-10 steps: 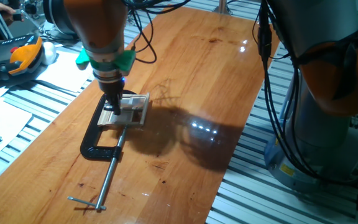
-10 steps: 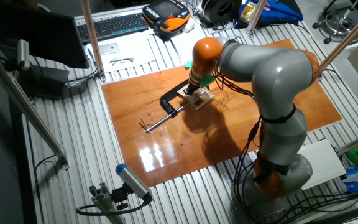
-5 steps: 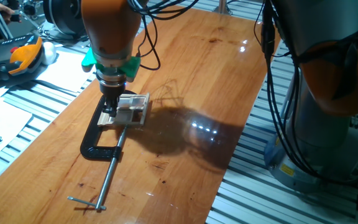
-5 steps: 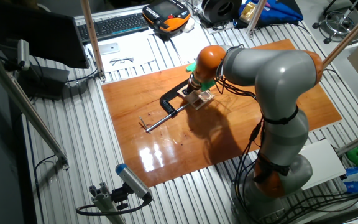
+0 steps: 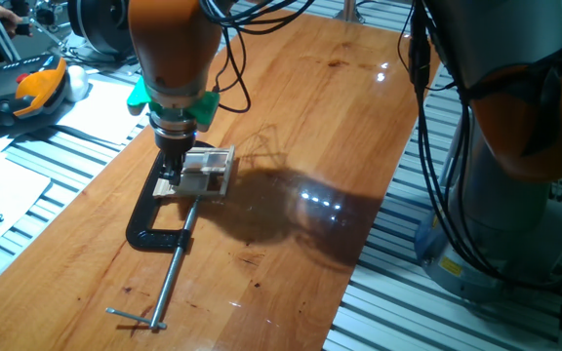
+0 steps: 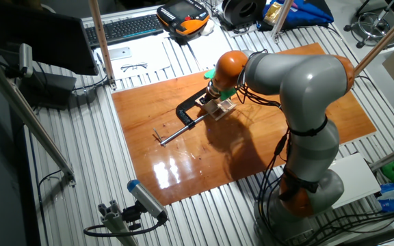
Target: Close a sliding window
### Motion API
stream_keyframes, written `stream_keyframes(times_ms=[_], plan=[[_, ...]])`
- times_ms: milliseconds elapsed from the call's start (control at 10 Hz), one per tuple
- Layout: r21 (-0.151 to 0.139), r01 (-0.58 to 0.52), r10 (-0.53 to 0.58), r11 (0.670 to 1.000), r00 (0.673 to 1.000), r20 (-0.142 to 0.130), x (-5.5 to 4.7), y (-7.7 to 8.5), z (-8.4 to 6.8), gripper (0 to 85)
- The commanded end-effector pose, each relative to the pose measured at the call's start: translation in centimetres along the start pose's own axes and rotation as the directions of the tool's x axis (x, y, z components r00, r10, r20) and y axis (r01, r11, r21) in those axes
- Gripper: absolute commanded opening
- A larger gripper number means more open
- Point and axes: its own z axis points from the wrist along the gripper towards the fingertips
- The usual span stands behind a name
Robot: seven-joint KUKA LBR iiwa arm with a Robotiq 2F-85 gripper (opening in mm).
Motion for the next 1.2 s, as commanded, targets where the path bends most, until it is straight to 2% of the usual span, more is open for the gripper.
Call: stream_keyframes(times_ms=[0,500,1100], plan=[[-0.001,0.0,0.0,1.0,1.0,0.001,-0.01,0.0,0.03,0.0],[-0.005,0.001,-0.001,1.0,1.0,0.01,0.0,-0.02,0.28,0.0],[-0.005,0.003,-0.003,1.0,1.0,0.005,0.17,-0.03,0.39,0.0]])
